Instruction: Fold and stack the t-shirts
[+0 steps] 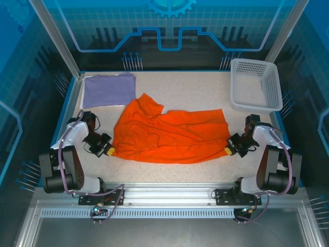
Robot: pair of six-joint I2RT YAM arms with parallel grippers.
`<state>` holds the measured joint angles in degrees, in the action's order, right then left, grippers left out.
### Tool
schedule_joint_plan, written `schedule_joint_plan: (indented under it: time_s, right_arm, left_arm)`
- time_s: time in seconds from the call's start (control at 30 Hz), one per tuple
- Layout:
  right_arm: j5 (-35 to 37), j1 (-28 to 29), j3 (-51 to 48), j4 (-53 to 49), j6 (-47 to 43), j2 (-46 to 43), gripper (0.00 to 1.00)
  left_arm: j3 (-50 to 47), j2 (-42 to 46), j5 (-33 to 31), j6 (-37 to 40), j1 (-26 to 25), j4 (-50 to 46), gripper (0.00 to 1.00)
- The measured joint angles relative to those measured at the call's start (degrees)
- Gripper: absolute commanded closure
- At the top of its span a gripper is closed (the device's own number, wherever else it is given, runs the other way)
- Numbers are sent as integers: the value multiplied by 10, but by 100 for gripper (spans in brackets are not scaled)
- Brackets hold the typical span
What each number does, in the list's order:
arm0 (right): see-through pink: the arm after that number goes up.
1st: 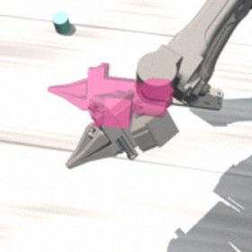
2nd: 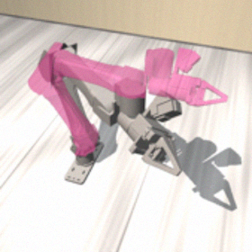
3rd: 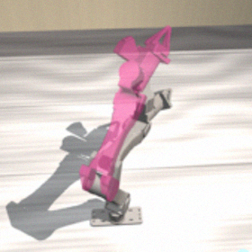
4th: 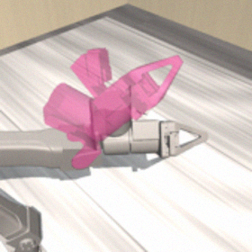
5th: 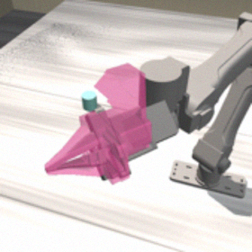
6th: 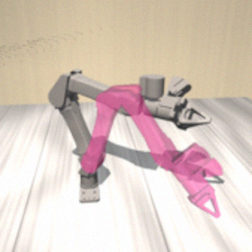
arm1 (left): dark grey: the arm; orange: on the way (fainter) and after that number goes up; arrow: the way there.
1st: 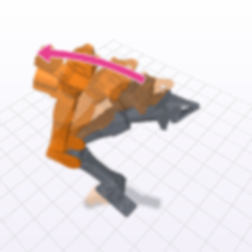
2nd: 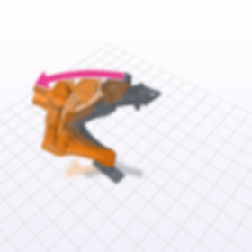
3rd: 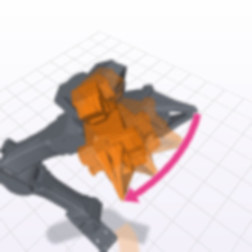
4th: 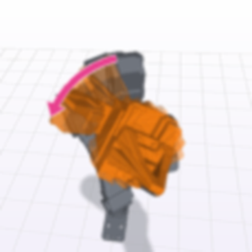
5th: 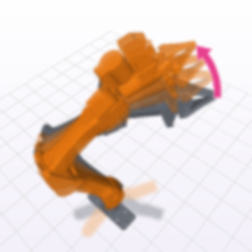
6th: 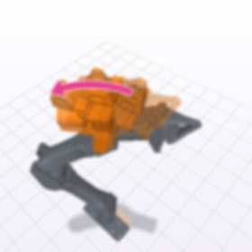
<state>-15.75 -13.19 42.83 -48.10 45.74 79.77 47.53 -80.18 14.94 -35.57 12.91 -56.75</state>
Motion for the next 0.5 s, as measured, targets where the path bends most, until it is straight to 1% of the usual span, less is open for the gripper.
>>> schedule_joint_plan:
  time_s: [0.23, 0.37, 0.5]
  right_arm:
    - [19, 0, 2, -40, -13, -43, 100]
    - [30, -4, -21, -70, -17, -82, 100]
    - [49, -15, -56, -104, -19, -114, 100]
  left_arm:
    - [-2, 25, -19, -18, 0, -17, 100]
    - [-24, 77, -18, -54, 0, -36, 100]
    - [-52, 147, -23, -88, 0, -74, 100]
